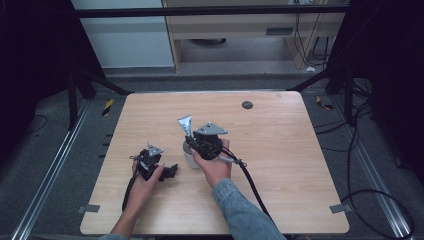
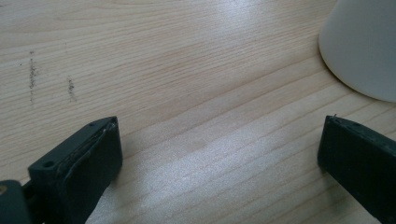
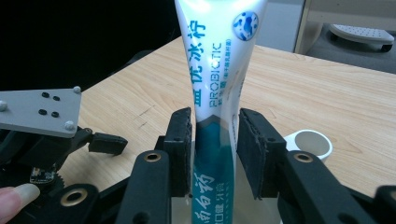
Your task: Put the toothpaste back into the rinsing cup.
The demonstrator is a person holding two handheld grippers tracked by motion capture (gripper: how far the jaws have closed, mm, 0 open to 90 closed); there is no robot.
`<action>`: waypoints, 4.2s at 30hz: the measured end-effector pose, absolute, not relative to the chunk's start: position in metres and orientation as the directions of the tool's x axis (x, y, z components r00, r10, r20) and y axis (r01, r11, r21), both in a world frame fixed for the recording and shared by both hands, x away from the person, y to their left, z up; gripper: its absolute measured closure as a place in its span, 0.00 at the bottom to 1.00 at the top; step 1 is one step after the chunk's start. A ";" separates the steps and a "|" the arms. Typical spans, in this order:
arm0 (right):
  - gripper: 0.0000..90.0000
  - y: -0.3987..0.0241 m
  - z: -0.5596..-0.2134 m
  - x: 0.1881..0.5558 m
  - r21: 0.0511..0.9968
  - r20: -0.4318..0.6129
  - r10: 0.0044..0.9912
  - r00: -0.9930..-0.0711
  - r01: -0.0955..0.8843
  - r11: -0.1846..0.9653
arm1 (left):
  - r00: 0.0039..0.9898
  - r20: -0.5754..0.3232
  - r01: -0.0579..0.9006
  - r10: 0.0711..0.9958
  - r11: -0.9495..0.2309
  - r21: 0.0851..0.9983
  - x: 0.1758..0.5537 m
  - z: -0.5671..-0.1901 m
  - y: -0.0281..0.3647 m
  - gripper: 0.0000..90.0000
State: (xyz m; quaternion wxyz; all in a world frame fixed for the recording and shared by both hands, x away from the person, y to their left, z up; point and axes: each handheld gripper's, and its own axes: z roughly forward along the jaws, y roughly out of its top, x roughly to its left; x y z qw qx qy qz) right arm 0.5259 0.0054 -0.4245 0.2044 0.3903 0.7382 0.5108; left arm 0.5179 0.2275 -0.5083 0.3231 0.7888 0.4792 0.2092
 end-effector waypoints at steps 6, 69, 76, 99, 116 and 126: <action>0.70 0.005 -0.423 0.524 0.913 0.094 0.784 -0.613 0.367 0.178 | 0.453 0.020 0.621 0.891 -0.332 0.710 0.518 -0.508 0.227 0.00; 0.08 -0.058 -0.390 0.514 0.824 -0.025 0.697 -0.716 0.380 0.420 | 0.453 0.021 0.621 0.892 -0.332 0.710 0.520 -0.508 0.227 0.00; 0.11 -0.071 -0.386 0.513 0.818 -0.050 0.716 -0.696 0.382 0.430 | 0.453 0.021 0.622 0.891 -0.332 0.709 0.520 -0.508 0.227 0.00; 0.11 -0.130 -0.386 0.516 0.840 -0.087 0.783 -0.616 0.377 0.390 | 0.453 0.021 0.621 0.891 -0.333 0.709 0.520 -0.508 0.227 0.00; 0.11 -0.172 -0.402 0.524 0.837 -0.067 0.844 -0.531 0.430 0.338 | 0.453 0.022 0.621 0.891 -0.333 0.709 0.520 -0.508 0.227 0.00; 0.12 -0.201 -0.420 0.528 0.831 -0.067 0.876 -0.477 0.459 0.314 | 0.453 0.022 0.621 0.891 -0.333 0.709 0.520 -0.508 0.227 0.00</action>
